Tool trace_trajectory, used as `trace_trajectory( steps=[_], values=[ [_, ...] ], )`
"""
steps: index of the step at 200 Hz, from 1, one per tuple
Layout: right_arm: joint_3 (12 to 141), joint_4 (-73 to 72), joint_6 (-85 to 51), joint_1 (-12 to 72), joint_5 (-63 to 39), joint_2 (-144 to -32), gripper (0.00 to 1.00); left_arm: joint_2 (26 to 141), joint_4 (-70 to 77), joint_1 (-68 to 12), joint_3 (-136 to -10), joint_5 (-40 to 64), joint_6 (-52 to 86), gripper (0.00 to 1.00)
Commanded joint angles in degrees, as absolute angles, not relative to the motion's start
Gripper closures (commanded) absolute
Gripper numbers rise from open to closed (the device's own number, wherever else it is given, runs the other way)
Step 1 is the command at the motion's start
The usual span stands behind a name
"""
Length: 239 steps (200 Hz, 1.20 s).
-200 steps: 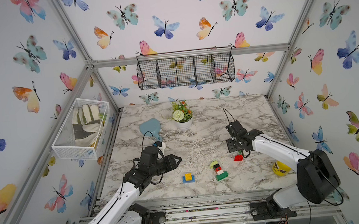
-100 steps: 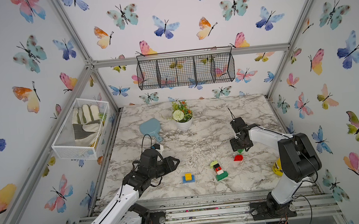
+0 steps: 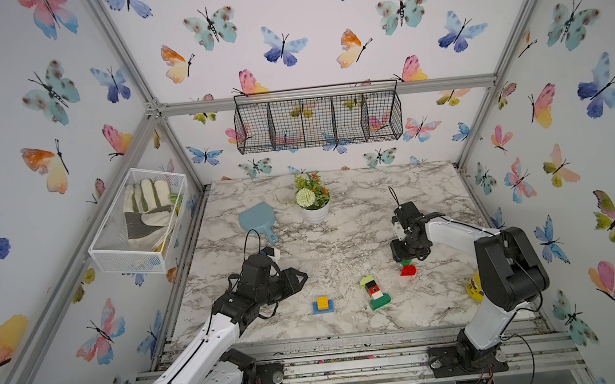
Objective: Assemble the number 1 with lego
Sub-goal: Pick up the lego brick from the center of the board.
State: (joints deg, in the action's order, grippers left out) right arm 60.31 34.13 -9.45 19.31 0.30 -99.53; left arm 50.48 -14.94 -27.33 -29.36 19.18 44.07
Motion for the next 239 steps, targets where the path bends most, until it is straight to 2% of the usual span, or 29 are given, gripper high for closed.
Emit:
trace_trajectory(
  steps=[1, 25, 61, 102, 132, 166, 211, 227, 239],
  values=[
    [59.8, 37.2, -10.5, 19.1, 5.1, -99.4, 0.44, 50.2, -13.8, -26.9, -28.8, 19.2, 44.1, 0.47],
    [60.3, 38.1, -9.4, 19.1, 7.9, -100.2, 0.44, 50.3, -14.0, -27.0, -28.7, 19.2, 44.0, 0.48],
    [60.0, 37.6, -9.0, 19.1, 4.0, -100.5, 0.47, 50.4, -14.0, -27.0, -28.7, 19.2, 43.9, 0.48],
    [59.7, 37.0, -9.1, 19.1, 0.0, -100.9, 0.4, 50.4, -14.0, -27.0, -28.6, 19.1, 43.9, 0.48],
    [59.6, 38.5, -9.0, 19.1, 2.7, -101.0, 0.39, 50.1, -14.1, -27.0, -28.6, 19.1, 44.1, 0.48],
    [58.7, 39.0, -9.8, 19.1, 2.9, -100.3, 0.42, 50.1, -13.6, -26.9, -28.3, 19.1, 44.4, 0.48],
    [59.5, 38.1, -9.4, 19.1, 4.5, -101.0, 0.53, 50.6, -13.6, -26.9, -28.4, 19.4, 44.3, 0.48],
    [60.3, 37.9, -8.9, 19.1, 5.8, -101.6, 0.53, 50.5, -13.7, -26.9, -28.3, 19.4, 44.4, 0.48],
    [60.9, 38.0, -8.2, 19.1, 6.8, -101.9, 0.49, 50.4, -13.8, -26.9, -28.4, 19.3, 44.4, 0.48]
  ],
)
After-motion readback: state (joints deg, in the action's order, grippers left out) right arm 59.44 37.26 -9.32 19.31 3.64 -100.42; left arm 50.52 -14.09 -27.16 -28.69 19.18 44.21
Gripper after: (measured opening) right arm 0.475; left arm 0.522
